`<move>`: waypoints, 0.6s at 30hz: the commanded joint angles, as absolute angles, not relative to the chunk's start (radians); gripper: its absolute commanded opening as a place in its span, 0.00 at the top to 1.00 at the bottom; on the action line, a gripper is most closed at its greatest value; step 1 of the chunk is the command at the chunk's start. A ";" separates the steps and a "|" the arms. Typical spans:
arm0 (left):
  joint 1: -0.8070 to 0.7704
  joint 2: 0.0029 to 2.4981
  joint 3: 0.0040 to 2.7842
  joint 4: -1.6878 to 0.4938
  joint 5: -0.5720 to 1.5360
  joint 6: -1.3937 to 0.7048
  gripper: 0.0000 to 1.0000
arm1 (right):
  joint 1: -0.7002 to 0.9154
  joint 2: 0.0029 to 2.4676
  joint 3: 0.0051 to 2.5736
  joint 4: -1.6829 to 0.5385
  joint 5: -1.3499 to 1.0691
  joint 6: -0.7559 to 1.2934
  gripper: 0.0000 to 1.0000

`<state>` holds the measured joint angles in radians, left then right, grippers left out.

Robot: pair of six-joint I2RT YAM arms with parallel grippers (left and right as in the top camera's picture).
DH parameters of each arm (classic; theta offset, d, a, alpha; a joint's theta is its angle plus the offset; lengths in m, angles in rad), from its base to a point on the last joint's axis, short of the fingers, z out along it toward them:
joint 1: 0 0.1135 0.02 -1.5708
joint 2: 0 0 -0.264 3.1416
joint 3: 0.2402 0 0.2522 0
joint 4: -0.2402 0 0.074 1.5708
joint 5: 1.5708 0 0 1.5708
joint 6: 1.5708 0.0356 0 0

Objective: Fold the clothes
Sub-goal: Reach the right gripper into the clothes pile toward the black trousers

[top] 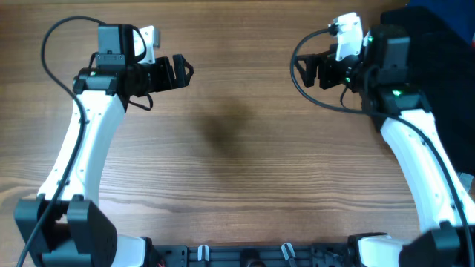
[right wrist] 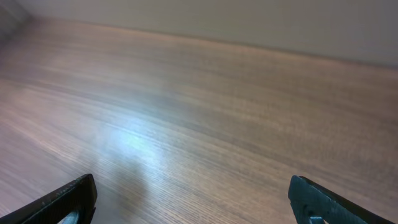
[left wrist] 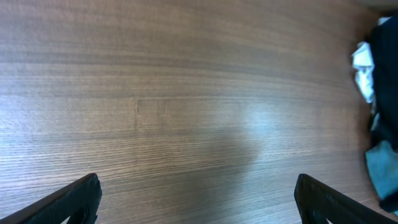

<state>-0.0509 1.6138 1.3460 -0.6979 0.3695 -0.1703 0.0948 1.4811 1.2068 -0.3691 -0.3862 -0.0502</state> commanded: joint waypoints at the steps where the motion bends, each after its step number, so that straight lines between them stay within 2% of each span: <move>1: -0.055 1.631 1.365 -0.692 0.397 -0.169 0.00 | 0.068 1.535 1.226 -0.356 -0.197 0.070 0.00; 4: -0.055 1.631 1.365 -0.673 0.397 -0.169 0.00 | 0.006 1.569 1.225 -0.382 0.089 0.224 0.00; 6: -0.055 1.631 1.365 -0.665 0.396 -0.169 0.00 | -0.048 1.595 1.225 -0.383 0.163 0.224 0.00; 11: -0.055 1.631 1.365 -0.653 0.396 -0.169 0.00 | -0.160 1.680 1.225 -0.310 0.191 0.138 0.03; 18: -0.055 1.631 1.365 -0.632 0.396 -0.169 0.00 | -0.237 1.845 1.225 -0.221 0.230 0.050 0.07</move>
<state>-0.0509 1.6291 1.3460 -0.6426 0.3767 -0.1703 -0.2123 1.7622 1.2072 -0.2321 0.1650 0.1001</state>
